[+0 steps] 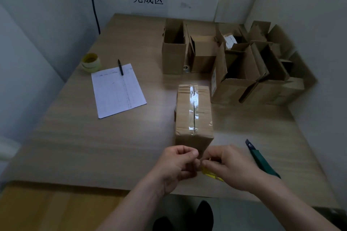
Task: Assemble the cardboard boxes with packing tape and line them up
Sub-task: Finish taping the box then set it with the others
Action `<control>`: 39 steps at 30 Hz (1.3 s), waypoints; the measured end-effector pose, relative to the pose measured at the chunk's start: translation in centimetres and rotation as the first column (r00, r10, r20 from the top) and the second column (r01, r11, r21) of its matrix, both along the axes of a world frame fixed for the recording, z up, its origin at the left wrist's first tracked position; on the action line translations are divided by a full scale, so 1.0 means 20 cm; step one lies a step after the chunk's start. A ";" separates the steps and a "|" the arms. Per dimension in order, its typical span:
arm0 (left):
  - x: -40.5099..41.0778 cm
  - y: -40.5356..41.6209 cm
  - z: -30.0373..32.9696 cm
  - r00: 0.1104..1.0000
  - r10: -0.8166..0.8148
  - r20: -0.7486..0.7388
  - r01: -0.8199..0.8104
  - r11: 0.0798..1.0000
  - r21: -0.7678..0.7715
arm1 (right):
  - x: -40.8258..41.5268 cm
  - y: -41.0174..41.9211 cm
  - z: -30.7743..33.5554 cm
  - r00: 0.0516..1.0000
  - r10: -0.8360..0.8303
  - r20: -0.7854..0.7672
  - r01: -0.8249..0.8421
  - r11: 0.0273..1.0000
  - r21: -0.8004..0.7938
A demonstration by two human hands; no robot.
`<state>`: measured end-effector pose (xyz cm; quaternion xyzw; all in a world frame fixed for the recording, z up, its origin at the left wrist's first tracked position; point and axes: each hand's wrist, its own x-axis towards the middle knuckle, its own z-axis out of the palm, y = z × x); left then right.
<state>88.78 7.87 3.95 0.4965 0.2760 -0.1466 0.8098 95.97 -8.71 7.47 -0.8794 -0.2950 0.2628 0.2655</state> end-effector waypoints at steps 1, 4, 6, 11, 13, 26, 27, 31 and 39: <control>0.00 0.00 0.00 1.000 0.005 -0.021 -0.006 0.999 -0.037 | 0.00 0.00 0.00 1.000 0.000 -0.016 0.000 1.000 0.002; 0.00 -0.01 0.00 0.995 0.077 -0.058 -0.079 0.997 -0.027 | 0.02 0.00 0.00 0.999 0.033 -0.031 -0.032 0.999 0.006; 0.01 -0.02 0.00 0.991 0.136 0.003 -0.135 0.983 0.127 | 0.03 0.01 0.01 0.998 0.055 -0.010 -0.055 0.998 -0.029; 0.02 -0.05 -0.05 0.942 0.154 0.298 -0.310 0.742 0.594 | 0.07 0.01 0.02 0.998 0.031 0.063 -0.023 0.992 -0.126; 0.02 -0.02 -0.07 0.912 0.313 0.265 -0.408 0.756 0.512 | 0.09 0.00 0.04 0.998 0.013 0.067 -0.003 0.989 -0.146; 0.04 -0.05 -0.08 0.945 -0.042 0.324 -0.125 0.870 0.477 | 0.07 0.02 0.03 0.989 -0.033 -0.146 0.042 0.998 0.056; 0.04 -0.04 -0.09 0.938 -0.041 0.345 -0.155 0.840 0.520 | 0.05 0.01 0.02 0.961 -0.049 -0.273 0.088 0.987 0.133; 0.03 0.00 -0.11 0.915 -0.013 0.403 -0.272 0.719 0.640 | -0.01 -0.11 -0.06 0.828 -0.093 -0.552 0.340 0.867 0.364; 0.09 0.13 -0.22 0.910 -0.140 0.389 -0.341 0.280 0.897 | 0.23 -0.18 -0.05 0.857 -0.122 0.501 0.236 0.957 -0.170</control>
